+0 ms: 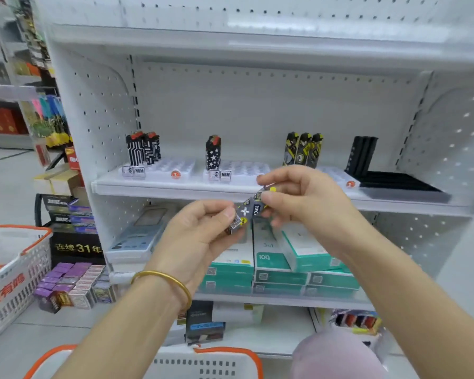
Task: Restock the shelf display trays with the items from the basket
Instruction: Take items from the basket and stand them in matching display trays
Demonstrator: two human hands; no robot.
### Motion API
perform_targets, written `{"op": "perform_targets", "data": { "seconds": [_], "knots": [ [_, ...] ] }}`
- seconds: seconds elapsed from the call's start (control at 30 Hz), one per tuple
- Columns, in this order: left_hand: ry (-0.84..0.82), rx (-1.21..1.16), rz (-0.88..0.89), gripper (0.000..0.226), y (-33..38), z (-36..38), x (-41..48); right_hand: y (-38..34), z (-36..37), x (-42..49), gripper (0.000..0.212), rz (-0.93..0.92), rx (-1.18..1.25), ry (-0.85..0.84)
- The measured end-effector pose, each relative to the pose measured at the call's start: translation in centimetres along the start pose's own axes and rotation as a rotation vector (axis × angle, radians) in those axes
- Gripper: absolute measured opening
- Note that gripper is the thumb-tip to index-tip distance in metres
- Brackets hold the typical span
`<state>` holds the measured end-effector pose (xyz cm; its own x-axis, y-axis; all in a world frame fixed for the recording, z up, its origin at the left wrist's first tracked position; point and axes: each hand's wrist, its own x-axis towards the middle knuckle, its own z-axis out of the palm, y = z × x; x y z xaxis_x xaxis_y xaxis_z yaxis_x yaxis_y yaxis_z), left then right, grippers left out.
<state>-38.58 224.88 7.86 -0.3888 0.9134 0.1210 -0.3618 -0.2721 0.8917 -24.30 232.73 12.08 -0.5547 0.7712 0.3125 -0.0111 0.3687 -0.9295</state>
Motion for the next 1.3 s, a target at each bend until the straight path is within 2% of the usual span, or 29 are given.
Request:
{"op": "perform_targets", "data": {
  "seconds": [0.1,0.2,0.3,0.4,0.47,0.6,0.77,0.93,1.17,1.3],
  "knots": [
    [-0.066,0.234,0.021,0.015,0.0,2.5,0.4,-0.1,-2.8,-0.1,0.021,-0.004,0.064,0.131],
    [-0.075,0.325,0.103,0.015,-0.2,5.7,1.2,0.2,-4.8,-0.5,0.028,-0.004,0.075,0.166],
    [-0.059,0.48,0.265,0.015,-0.6,8.1,2.5,0.2,-6.8,-0.1,0.028,-0.041,0.065,0.23],
    [0.011,0.99,0.593,0.016,-0.9,8.9,4.4,-0.2,-9.5,1.8,0.024,-0.101,0.024,0.364],
    [-0.023,1.284,0.723,0.024,-1.2,9.3,5.4,-0.3,-11.2,3.6,0.026,-0.105,-0.074,0.418],
    [-0.167,1.612,0.673,0.036,-1.9,10.4,6.2,0.4,-12.9,6.9,0.03,-0.11,-0.301,0.43],
    [-0.202,1.621,0.647,0.046,-2.3,10.2,6.5,1.1,-12.9,9.5,0.031,-0.109,-0.499,0.367],
    [-0.202,1.607,0.622,0.034,-2.2,9.9,6.5,1.9,-12.7,10.0,0.03,-0.071,-0.476,0.342],
    [-0.192,1.594,0.625,0.036,-2.3,9.8,6.5,2.1,-12.3,10.0,0.028,-0.099,-0.626,0.466],
    [-0.183,1.588,0.624,0.036,-2.3,9.8,6.5,2.0,-12.1,9.8,0.035,-0.136,-0.557,0.383]
  ]
}}
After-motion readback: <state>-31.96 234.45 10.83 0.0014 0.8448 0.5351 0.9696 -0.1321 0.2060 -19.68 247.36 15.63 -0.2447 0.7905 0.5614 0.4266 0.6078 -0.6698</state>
